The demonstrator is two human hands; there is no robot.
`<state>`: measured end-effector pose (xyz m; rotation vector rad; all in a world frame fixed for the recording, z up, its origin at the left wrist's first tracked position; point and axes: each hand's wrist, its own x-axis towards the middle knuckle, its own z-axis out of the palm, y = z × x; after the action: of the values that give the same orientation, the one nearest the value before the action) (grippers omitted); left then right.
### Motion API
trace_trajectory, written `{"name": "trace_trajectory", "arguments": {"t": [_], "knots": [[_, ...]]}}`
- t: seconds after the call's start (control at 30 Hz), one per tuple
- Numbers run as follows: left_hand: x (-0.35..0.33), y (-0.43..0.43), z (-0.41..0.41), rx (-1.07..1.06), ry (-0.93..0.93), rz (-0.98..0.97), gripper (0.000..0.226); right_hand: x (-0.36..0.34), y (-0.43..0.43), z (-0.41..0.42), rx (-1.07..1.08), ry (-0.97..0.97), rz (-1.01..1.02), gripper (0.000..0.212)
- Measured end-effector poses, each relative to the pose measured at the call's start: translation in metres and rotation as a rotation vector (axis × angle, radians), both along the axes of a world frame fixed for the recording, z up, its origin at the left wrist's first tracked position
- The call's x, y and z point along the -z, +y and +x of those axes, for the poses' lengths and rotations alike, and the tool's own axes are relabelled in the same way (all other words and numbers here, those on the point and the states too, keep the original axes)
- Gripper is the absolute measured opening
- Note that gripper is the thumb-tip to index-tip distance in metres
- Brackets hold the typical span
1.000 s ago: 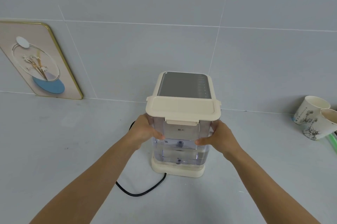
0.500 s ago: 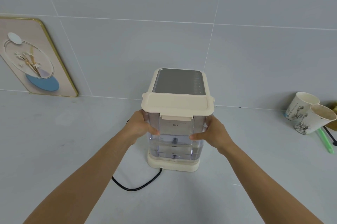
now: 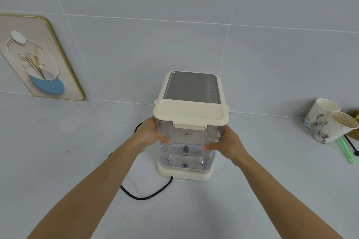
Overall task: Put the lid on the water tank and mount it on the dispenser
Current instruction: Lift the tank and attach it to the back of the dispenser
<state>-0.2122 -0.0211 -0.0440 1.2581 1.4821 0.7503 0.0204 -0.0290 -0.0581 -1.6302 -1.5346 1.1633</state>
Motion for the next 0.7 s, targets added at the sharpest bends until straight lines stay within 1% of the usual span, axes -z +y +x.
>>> {"name": "trace_trajectory", "arguments": {"t": [0.27, 0.4, 0.53, 0.6, 0.7], "knots": [[0.0026, -0.0009, -0.0016, 0.019, 0.048, 0.002, 0.066, 0.0032, 0.0003, 0.0014, -0.007, 0.002, -0.008, 0.08], [0.0044, -0.001, -0.0016, 0.033, 0.042, 0.0, 0.065, 0.0051, 0.0015, 0.0017, -0.017, 0.0, -0.016, 0.082], [0.0084, -0.0009, -0.0027, 0.041, 0.079, 0.012, 0.068, 0.0078, 0.0018, 0.0022, -0.018, -0.025, -0.004, 0.081], [0.007, -0.002, -0.003, 0.061, 0.113, 0.026, 0.068, 0.0064, 0.0008, 0.0021, -0.022, -0.03, 0.003, 0.08], [0.008, -0.0019, -0.005, 0.088, 0.232, 0.043, 0.068, 0.0067, 0.002, 0.0031, -0.022, -0.041, 0.005, 0.08]]}}
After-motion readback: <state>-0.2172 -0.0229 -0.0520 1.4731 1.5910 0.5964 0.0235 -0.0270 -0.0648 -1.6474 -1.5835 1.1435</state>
